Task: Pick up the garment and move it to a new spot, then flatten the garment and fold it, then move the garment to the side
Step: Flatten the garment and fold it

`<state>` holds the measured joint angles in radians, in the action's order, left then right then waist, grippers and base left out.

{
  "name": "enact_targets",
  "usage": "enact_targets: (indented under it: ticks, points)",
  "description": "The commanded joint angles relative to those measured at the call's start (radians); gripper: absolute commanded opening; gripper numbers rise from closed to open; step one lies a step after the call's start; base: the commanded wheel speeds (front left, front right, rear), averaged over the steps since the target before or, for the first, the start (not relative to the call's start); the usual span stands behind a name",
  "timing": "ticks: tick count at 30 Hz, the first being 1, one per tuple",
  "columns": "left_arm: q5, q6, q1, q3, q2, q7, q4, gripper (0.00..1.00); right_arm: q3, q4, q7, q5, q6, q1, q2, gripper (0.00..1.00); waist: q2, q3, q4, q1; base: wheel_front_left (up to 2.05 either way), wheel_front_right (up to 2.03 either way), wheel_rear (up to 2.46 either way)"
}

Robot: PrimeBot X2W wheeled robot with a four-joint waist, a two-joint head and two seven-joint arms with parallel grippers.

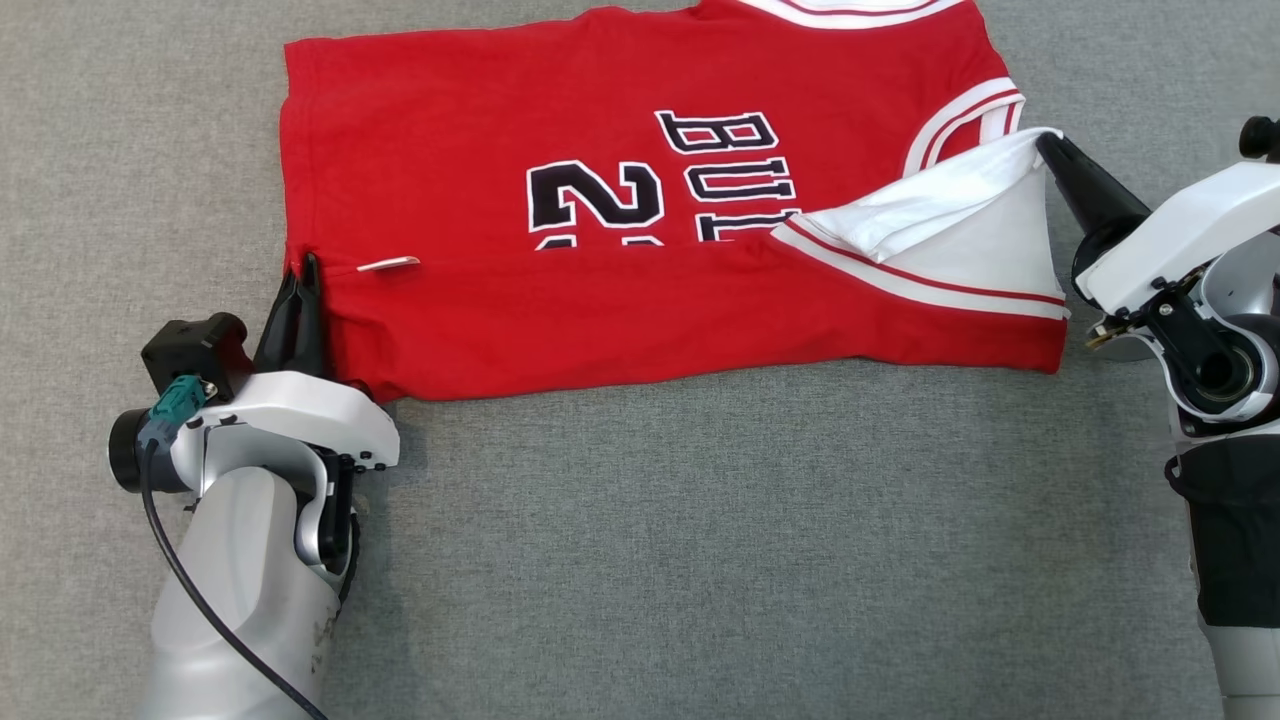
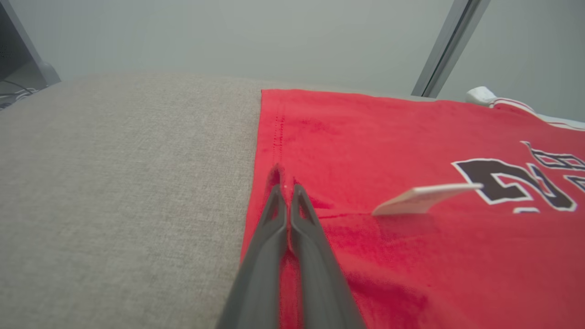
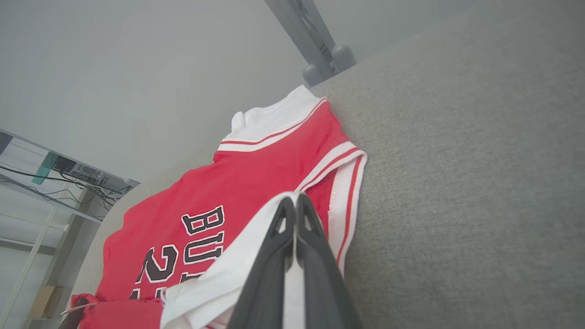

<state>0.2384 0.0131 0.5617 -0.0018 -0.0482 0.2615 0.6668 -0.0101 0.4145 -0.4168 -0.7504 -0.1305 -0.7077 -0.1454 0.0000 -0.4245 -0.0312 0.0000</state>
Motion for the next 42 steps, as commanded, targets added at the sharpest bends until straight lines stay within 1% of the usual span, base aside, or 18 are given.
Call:
enact_targets:
  ticks: [1, 7, 15, 16, 17, 18, 20, 24, 29, 34, 38, 42]
  points:
    - [0.006, -0.008, 0.015, -0.004, -0.005, 0.002, 0.002, 0.00, 0.005, 0.009, 0.012, -0.007, -0.001, -0.009, -0.010, 0.00, 0.0000, -0.001, -0.003, 0.0000, 0.00, 0.00, 0.00]
    - [0.006, -0.014, 0.015, -0.037, -0.005, 0.002, 0.005, 0.00, 0.037, 0.032, 0.030, -0.013, -0.001, -0.014, -0.025, 0.00, 0.0000, -0.004, -0.014, 0.0000, 0.00, 0.00, 0.00]
    - [0.018, -0.025, 0.022, -0.062, -0.005, 0.002, 0.004, 0.00, 0.052, 0.059, 0.048, -0.019, -0.001, -0.022, -0.045, 0.00, 0.0000, -0.010, -0.022, 0.0000, 0.00, 0.00, 0.00]
    - [0.019, -0.027, 0.023, -0.062, -0.005, 0.002, 0.006, 0.22, 0.051, 0.065, 0.053, -0.012, -0.001, -0.026, -0.048, 0.35, 0.0000, -0.010, -0.023, 0.0000, 0.00, 0.00, 0.00]
    - [0.019, -0.031, 0.023, -0.063, -0.005, 0.002, 0.007, 0.92, 0.051, 0.067, 0.061, -0.008, -0.001, -0.032, -0.050, 1.00, 0.0000, -0.011, -0.024, 0.0000, 0.00, 0.00, 0.00]
    - [0.020, -0.035, 0.024, -0.062, -0.005, 0.002, 0.005, 1.00, 0.048, 0.071, 0.071, -0.009, -0.001, -0.035, -0.048, 1.00, 0.0000, -0.010, -0.025, 0.0000, 0.00, 0.00, 0.00]
    - [0.020, -0.042, 0.021, -0.061, -0.005, 0.002, 0.003, 1.00, 0.042, 0.081, 0.091, -0.006, -0.001, -0.039, -0.046, 1.00, 0.0000, -0.007, -0.025, 0.0000, 0.00, 0.00, 0.00]
    - [0.023, -0.043, 0.010, -0.058, -0.005, 0.002, 0.006, 1.00, 0.036, 0.091, 0.121, -0.024, -0.001, -0.046, -0.040, 1.00, 0.0000, 0.005, -0.023, 0.0000, 0.00, 0.00, 0.00]
    - [0.021, -0.047, -0.007, -0.042, -0.005, 0.002, -0.027, 1.00, 0.040, 0.076, 0.173, -0.018, -0.001, -0.039, -0.058, 1.00, 0.0000, 0.034, -0.020, 0.0000, 0.00, 0.00, 0.00]
    - [0.040, -0.053, -0.050, -0.003, -0.005, 0.002, -0.136, 1.00, 0.037, 0.022, 0.231, -0.029, -0.001, 0.013, -0.069, 1.00, 0.0000, 0.088, -0.016, 0.0000, 0.00, 0.00, 0.00]
    - [0.055, -0.051, -0.115, 0.032, -0.005, 0.002, -0.258, 1.00, 0.030, -0.047, 0.254, -0.040, -0.001, 0.091, -0.057, 1.00, 0.0000, 0.134, -0.008, 0.0000, 0.00, 0.00, 0.00]
    - [0.074, -0.042, -0.189, 0.052, -0.004, 0.002, -0.354, 1.00, 0.029, -0.113, 0.261, -0.026, -0.001, 0.186, -0.041, 1.00, 0.0000, 0.171, 0.004, 0.0000, 0.00, 0.00, 0.00]
